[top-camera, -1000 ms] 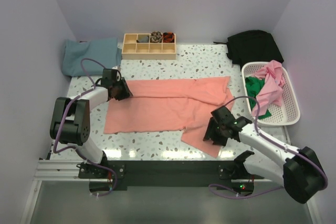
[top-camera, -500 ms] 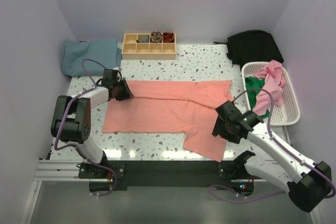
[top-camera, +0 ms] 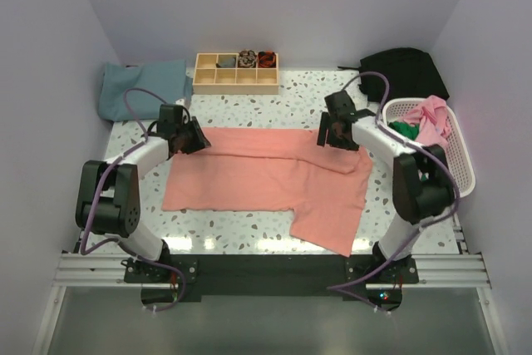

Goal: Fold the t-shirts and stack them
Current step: Fold the flattened tshirt in 1/3 of the way

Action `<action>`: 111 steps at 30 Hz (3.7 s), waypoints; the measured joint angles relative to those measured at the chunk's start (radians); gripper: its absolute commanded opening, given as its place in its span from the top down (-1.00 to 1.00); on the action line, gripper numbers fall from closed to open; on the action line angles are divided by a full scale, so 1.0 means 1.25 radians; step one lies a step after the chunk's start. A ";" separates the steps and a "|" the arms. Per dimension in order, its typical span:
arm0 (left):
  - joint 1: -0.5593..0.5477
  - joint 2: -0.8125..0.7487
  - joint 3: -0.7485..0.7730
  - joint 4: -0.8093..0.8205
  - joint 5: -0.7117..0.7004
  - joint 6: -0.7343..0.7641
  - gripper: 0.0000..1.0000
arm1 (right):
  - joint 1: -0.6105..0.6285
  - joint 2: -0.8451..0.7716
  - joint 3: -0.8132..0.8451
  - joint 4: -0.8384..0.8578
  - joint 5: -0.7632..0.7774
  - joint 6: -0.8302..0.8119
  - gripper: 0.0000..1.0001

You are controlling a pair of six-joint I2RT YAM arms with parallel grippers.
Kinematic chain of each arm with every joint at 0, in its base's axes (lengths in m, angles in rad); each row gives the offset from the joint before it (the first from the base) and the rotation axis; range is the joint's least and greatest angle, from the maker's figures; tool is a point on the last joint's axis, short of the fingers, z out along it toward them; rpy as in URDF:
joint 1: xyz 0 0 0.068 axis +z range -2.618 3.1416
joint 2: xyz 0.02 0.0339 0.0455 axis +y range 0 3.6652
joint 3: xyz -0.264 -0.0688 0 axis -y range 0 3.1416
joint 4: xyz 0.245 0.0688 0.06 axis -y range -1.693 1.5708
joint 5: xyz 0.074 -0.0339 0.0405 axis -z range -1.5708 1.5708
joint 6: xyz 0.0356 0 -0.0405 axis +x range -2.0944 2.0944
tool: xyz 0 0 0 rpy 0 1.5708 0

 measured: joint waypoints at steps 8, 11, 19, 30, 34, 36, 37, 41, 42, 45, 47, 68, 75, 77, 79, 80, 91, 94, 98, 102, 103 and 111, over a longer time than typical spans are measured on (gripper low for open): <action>0.000 0.000 0.000 -0.014 -0.011 0.000 0.36 | -0.010 0.203 0.151 0.067 -0.122 -0.116 -0.52; 0.000 0.000 0.001 -0.019 -0.015 0.000 0.37 | -0.012 0.208 0.186 0.068 -0.159 -0.142 -0.52; 0.000 0.001 0.002 -0.026 -0.017 0.001 0.37 | -0.015 0.264 0.272 0.075 -0.217 -0.186 -0.41; 0.000 0.002 0.002 -0.028 -0.023 0.012 0.37 | -0.016 0.303 0.299 0.039 -0.229 -0.202 -0.11; 0.000 0.004 0.002 -0.029 -0.023 0.014 0.37 | -0.016 0.309 0.303 0.033 -0.228 -0.206 -0.05; 0.000 0.007 0.002 -0.029 -0.023 0.014 0.37 | -0.017 0.312 0.305 0.026 -0.228 -0.206 -0.04; 0.000 0.009 0.002 -0.029 -0.023 0.014 0.37 | -0.017 0.316 0.309 0.022 -0.228 -0.206 -0.04; 0.000 0.015 0.002 -0.030 -0.023 0.015 0.37 | -0.017 0.331 0.326 0.009 -0.225 -0.206 0.00; 0.000 0.016 0.002 -0.031 -0.023 0.015 0.37 | -0.017 0.333 0.327 0.006 -0.224 -0.206 0.02; 0.000 0.017 0.002 -0.031 -0.023 0.015 0.37 | -0.017 0.334 0.327 -0.004 -0.222 -0.207 0.30; 0.000 0.019 0.002 -0.031 -0.023 0.015 0.37 | -0.017 0.335 0.328 -0.009 -0.221 -0.208 0.67; 0.000 0.027 0.002 -0.031 -0.023 0.015 0.37 | -0.020 0.263 0.299 0.001 -0.221 -0.215 -0.13; 0.000 0.027 0.002 -0.031 -0.023 0.015 0.37 | -0.020 0.323 0.328 -0.004 -0.222 -0.215 -0.08; 0.000 0.027 0.002 -0.031 -0.023 0.015 0.37 | -0.020 0.342 0.329 -0.005 -0.222 -0.214 -0.02; 0.000 0.027 0.002 -0.031 -0.023 0.015 0.37 | -0.020 0.354 0.329 -0.006 -0.222 -0.215 0.11; 0.000 0.027 0.002 -0.031 -0.023 0.015 0.37 | -0.020 0.358 0.329 -0.006 -0.222 -0.215 0.32; 0.000 0.027 0.002 -0.031 -0.023 0.015 0.33 | -0.020 0.356 0.323 -0.006 -0.221 -0.217 1.00; 0.000 0.027 0.002 -0.031 -0.023 0.016 0.02 | -0.020 0.328 0.298 -0.003 -0.222 -0.217 1.00; 0.000 0.027 0.002 -0.031 -0.023 0.014 -0.41 | -0.014 0.244 0.241 -0.003 -0.222 -0.210 1.00; 0.000 0.027 0.002 -0.031 -0.026 0.020 -1.00 | 0.010 0.139 0.182 -0.005 -0.221 -0.202 1.00; 0.000 0.026 0.002 -0.031 -0.027 0.017 -1.00 | 0.018 0.121 0.171 -0.005 -0.221 -0.201 1.00; 0.000 0.015 0.002 -0.031 -0.030 0.014 -1.00 | 0.097 0.024 0.045 -0.013 -0.225 -0.158 0.74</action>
